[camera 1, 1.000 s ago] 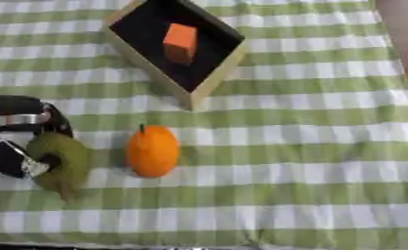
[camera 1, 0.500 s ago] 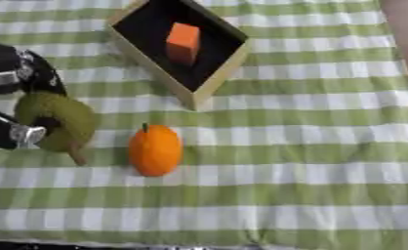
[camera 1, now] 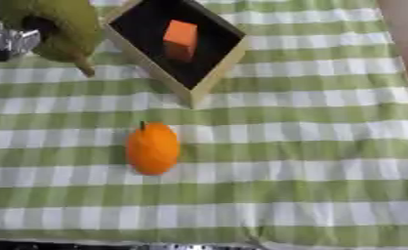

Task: Pick up objects on the table and place them in the box.

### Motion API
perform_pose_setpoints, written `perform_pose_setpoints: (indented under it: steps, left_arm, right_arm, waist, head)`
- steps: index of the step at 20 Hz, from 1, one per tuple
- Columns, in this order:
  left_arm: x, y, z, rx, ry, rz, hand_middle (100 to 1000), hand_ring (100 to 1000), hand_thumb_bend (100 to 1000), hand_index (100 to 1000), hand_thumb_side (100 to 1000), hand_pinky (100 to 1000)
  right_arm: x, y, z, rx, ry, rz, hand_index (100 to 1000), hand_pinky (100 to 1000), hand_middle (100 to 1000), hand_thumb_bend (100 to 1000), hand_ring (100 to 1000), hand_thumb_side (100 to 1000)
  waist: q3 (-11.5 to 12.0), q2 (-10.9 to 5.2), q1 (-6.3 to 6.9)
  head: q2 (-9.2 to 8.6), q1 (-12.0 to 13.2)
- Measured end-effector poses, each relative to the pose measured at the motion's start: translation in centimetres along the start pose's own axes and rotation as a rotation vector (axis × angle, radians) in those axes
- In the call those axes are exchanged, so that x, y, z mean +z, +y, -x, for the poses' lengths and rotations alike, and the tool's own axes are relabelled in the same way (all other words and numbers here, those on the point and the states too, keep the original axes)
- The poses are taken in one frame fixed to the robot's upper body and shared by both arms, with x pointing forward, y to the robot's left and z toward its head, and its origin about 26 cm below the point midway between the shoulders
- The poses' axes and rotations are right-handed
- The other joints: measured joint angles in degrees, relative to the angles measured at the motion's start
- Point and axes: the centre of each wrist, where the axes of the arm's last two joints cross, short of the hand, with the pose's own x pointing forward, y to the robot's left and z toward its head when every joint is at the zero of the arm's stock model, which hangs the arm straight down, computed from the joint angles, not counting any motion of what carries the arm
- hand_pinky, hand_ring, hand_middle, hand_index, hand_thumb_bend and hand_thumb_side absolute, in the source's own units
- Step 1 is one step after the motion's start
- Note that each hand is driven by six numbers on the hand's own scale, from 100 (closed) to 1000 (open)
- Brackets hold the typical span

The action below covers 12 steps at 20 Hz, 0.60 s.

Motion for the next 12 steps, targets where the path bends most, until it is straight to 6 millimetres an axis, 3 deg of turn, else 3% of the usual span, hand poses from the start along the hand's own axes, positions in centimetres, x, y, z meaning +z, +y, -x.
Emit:
perform_pose_setpoints:
  steps: [7, 12]
  left_arm:
    - [-4.4, -0.4, 1.7, -0.008, 0.062, -0.064, 541, 603, 100, 652, 115, 651]
    - [-8.0, -2.9, 3.8, 0.008, 0.145, -0.054, 543, 604, 100, 656, 100, 652]
  right_arm:
    - [-0.1, 0.1, -0.1, -0.011, -0.006, 0.008, 889, 935, 766, 100, 932, 479]
    - [0.0, 0.3, -0.1, -0.02, -0.007, 0.012, 890, 936, 765, 100, 932, 478]
  waist:
    - [-1.8, 0.05, 0.0]
    - [-2.9, 0.07, 0.0]
  head:
    - [-1.67, 0.7]
    - [-2.58, 1.6]
